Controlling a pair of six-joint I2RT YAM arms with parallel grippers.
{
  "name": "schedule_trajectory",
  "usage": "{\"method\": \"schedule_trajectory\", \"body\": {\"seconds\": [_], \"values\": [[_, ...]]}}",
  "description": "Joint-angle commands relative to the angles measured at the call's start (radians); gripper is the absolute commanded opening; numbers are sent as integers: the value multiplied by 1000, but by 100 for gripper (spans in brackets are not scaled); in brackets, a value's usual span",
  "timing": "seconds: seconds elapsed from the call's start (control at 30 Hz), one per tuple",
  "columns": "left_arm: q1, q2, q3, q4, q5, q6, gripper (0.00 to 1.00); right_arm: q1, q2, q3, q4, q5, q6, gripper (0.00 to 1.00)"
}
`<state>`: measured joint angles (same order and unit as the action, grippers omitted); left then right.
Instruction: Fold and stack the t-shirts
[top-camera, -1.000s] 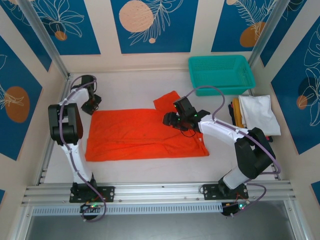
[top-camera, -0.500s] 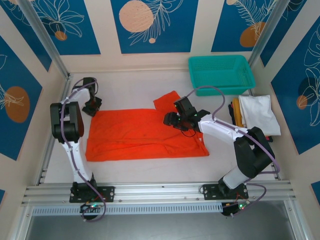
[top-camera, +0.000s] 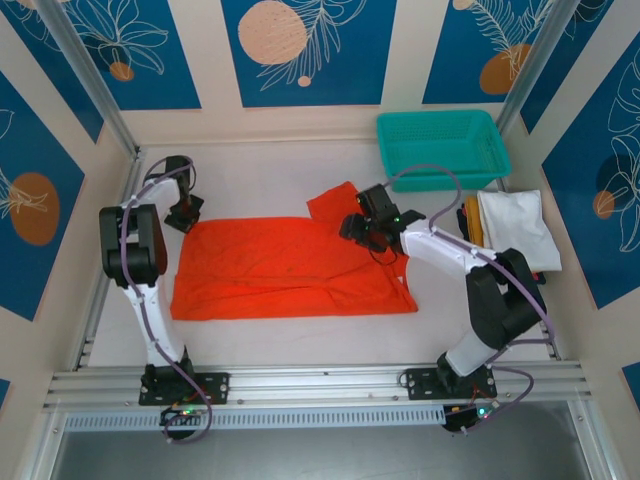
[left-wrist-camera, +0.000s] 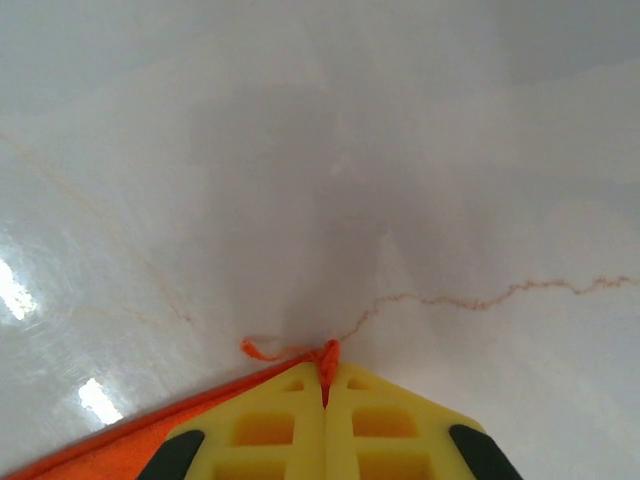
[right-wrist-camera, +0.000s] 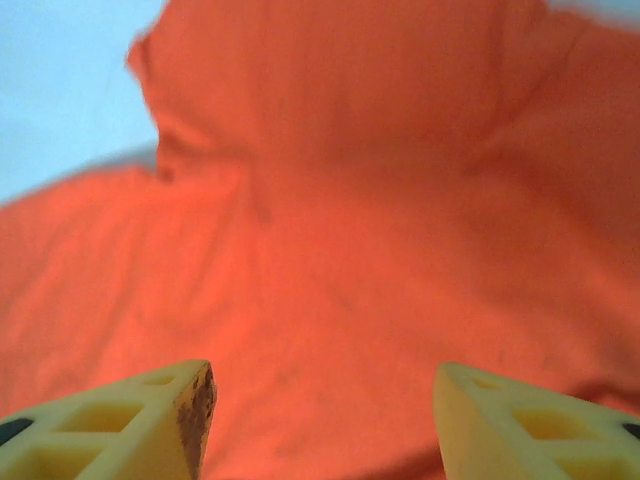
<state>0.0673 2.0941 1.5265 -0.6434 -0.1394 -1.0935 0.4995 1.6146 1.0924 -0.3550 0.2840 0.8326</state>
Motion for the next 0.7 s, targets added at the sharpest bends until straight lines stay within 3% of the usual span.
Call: {"method": "schedule_trajectory", "body": {"seconds": [0.0,0.17,0.5,0.67], "values": [[4,-42,-38,9,25,22,0,-51,100,122,-32,98,-44,56],[3,-64,-67,30,24,55,0,-84,265,318,-99,149,-149,49],[3,-54,-83,39,39,81,0,-130,535,607,-253,168,-358,45],[3,-52,-86,40,47,87,0,-175,626,697,-323,87,-430,44]]}}
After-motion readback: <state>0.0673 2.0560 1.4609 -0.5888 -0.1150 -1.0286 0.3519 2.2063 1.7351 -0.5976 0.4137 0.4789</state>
